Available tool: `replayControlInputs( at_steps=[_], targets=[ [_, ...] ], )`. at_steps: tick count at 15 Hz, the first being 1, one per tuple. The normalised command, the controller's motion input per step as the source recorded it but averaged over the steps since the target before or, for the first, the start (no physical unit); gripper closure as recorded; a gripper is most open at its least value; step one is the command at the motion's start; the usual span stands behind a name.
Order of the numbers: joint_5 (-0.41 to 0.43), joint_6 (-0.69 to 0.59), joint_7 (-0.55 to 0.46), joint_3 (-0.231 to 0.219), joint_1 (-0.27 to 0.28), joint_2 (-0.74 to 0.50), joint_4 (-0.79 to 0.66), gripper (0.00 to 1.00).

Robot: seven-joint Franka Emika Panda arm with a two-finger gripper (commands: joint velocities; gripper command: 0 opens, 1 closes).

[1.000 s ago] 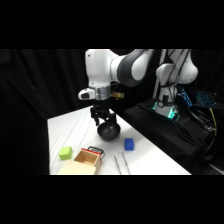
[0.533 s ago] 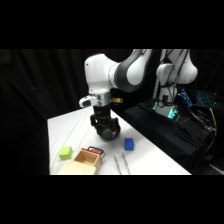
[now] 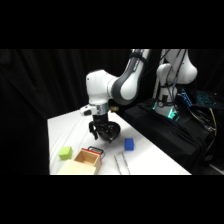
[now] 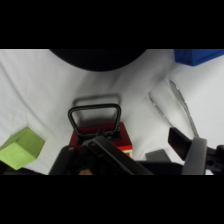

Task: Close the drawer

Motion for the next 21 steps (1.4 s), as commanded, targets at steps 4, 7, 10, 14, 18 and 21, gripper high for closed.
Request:
replayControlInputs(
  at_steps=[4,7,10,14,18,21],
  targets=[
    [-0.063,0.4,-0.14,0.194,-0.155,0.33,0.15,0.0],
    [-0.212,0.27,-0.01,0.168,-0.154,0.32,0.29,0.0],
    [-0.292,0.17,0.13,0.108,-0.056,0.29,0.36,0.0],
    [-0.298,0.07,0.23,0.051,0.066,0.19,0.37,0.0],
    [-0.279,0.01,0.28,0.004,0.176,0.13,0.36,0.0],
    [-0.257,-0.05,0.25,-0.012,0.178,0.16,0.39,0.0]
  ],
)
